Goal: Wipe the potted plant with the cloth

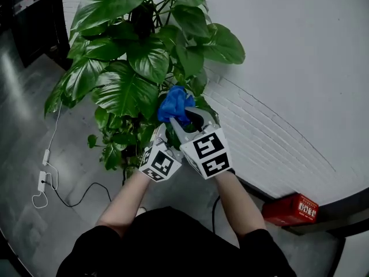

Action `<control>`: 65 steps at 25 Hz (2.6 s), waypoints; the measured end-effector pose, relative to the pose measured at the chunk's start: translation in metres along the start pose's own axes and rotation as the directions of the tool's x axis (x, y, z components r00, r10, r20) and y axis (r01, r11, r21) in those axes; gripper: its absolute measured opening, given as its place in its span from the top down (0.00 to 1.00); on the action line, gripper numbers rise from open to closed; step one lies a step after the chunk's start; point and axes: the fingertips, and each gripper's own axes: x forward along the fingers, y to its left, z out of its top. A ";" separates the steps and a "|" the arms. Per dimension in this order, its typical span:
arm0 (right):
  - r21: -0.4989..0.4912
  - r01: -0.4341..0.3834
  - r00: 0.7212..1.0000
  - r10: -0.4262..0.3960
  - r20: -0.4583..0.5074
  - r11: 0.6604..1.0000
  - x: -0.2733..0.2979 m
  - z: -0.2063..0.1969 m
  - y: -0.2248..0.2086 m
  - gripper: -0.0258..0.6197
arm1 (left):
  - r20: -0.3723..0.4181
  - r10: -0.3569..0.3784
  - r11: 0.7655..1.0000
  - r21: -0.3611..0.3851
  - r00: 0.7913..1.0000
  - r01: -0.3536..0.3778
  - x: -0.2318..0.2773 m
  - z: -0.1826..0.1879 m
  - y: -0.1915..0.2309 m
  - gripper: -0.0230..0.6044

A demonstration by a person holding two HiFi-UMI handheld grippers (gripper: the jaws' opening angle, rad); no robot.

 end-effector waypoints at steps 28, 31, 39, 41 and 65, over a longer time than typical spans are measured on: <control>0.043 0.054 0.979 -0.062 0.195 0.998 -0.085 -0.038 0.006 0.80 | 0.115 0.099 0.920 -0.390 0.988 -0.046 0.008 0.003 0.024 0.41; 0.042 0.075 0.972 -0.082 0.220 0.996 -0.095 -0.038 0.005 0.80 | 0.119 0.105 0.907 -0.418 0.987 -0.046 0.007 0.003 0.025 0.41; 0.101 0.097 0.965 -0.118 0.234 0.990 -0.115 -0.057 0.005 0.80 | 0.132 0.112 0.880 -0.474 0.985 -0.037 0.007 0.003 0.027 0.41; 0.109 0.101 0.963 -0.124 0.238 0.989 -0.120 -0.062 0.003 0.80 | 0.128 0.115 0.882 -0.470 0.985 -0.042 0.007 0.003 0.027 0.41; 0.212 0.060 0.942 -0.125 0.310 0.975 -0.197 -0.097 -0.053 0.80 | -0.007 0.209 0.834 -0.520 0.978 -0.182 0.037 -0.026 -0.027 0.43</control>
